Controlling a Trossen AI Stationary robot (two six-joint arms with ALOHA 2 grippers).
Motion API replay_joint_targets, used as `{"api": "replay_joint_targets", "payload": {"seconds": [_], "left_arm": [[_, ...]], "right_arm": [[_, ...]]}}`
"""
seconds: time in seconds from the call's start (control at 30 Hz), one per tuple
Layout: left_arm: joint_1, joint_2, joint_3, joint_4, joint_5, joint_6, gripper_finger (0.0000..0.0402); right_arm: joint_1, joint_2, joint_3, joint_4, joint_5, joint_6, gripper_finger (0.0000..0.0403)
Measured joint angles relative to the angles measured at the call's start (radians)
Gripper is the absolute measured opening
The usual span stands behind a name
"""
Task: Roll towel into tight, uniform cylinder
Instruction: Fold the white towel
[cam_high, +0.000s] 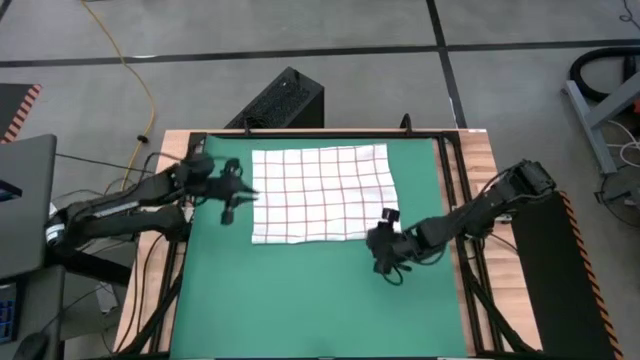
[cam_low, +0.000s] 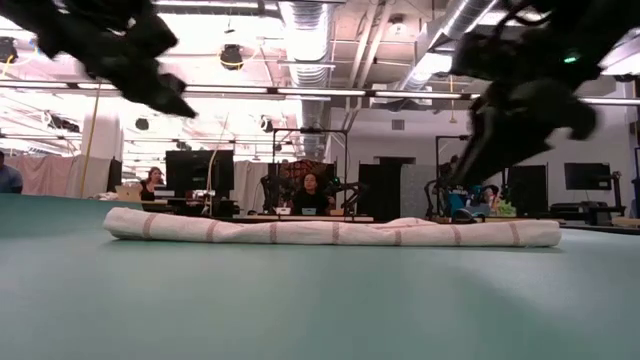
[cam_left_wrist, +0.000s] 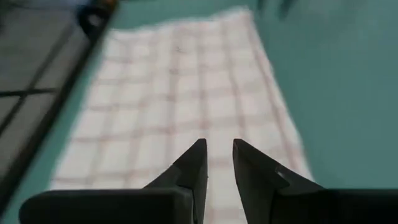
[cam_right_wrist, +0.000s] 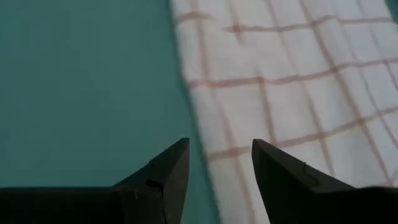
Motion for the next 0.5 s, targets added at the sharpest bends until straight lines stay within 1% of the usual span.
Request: {"api": "replay_joint_targets", "payload": {"seconds": [0.07, 0.13, 0.2, 0.27, 0.37, 0.5], "left_arm": [[-0.101, -0.045, -0.011, -0.044, -0.052, -0.013, 0.0064], [-0.209, -0.062, -0.031, -0.028, -0.095, -0.048, 0.0064], [-0.315, -0.055, -0.041, 0.020, -0.164, -0.123, 0.0067], [-0.418, -0.030, -0.042, 0.082, -0.245, -0.165, 0.0070], [-0.565, 0.028, -0.042, 0.143, -0.381, -0.163, 0.0077], [-0.705, 0.118, -0.042, 0.153, -0.599, -0.177, 0.0088]], "right_arm": [[0.033, 0.000, 0.000, -0.044, 0.010, 0.016, 0.0194], [0.062, 0.000, 0.000, -0.076, 0.012, 0.040, 0.0194], [0.091, 0.000, 0.000, -0.101, 0.014, 0.059, 0.0194], [0.114, 0.000, 0.000, -0.127, 0.014, 0.076, 0.0194], [0.135, 0.000, 0.000, -0.186, 0.013, 0.082, 0.0194], [0.129, 0.000, 0.000, -0.312, 0.005, 0.127, 0.0194]]}}
